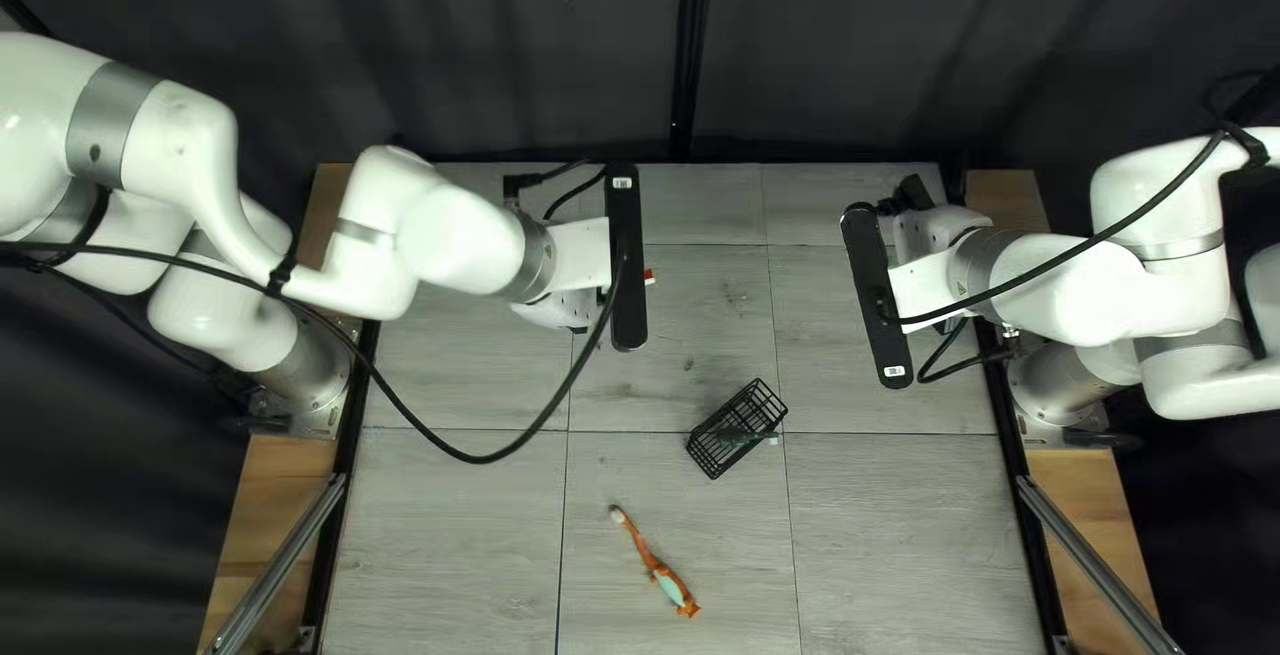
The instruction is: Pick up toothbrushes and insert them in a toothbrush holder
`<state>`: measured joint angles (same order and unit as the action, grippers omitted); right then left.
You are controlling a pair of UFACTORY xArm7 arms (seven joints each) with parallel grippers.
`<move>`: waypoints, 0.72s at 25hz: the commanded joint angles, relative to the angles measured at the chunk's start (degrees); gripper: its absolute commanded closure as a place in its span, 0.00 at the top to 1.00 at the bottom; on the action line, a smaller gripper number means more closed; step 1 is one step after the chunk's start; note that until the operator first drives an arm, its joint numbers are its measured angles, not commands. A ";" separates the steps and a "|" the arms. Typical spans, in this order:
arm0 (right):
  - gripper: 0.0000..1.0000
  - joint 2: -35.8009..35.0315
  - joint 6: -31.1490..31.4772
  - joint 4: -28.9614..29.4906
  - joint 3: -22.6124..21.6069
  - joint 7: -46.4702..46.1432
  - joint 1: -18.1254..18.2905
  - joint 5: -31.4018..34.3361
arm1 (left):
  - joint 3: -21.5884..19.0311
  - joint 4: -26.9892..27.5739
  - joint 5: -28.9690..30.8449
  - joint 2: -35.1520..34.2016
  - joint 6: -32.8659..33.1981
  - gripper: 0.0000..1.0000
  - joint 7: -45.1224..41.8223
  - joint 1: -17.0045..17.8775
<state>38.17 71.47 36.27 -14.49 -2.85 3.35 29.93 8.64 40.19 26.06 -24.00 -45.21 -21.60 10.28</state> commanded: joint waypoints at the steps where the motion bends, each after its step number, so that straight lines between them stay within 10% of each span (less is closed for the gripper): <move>1: 1.00 4.56 -4.97 -4.83 0.15 -2.76 -2.94 2.07 | 0.01 0.00 0.00 0.00 0.00 0.00 0.00 0.00; 5: 1.00 13.50 -14.37 -11.68 2.41 -6.76 -7.95 4.14 | 3.05 -2.09 -2.59 -1.65 1.75 0.00 3.85 0.59; 18: 1.00 12.42 -21.17 -12.45 2.03 -11.03 -10.57 7.80 | 4.04 -2.36 -3.17 -1.81 2.09 0.00 5.34 0.72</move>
<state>49.32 55.48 26.27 -12.20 -9.55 -4.20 34.43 12.68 37.83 22.89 -25.81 -43.12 -16.26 11.00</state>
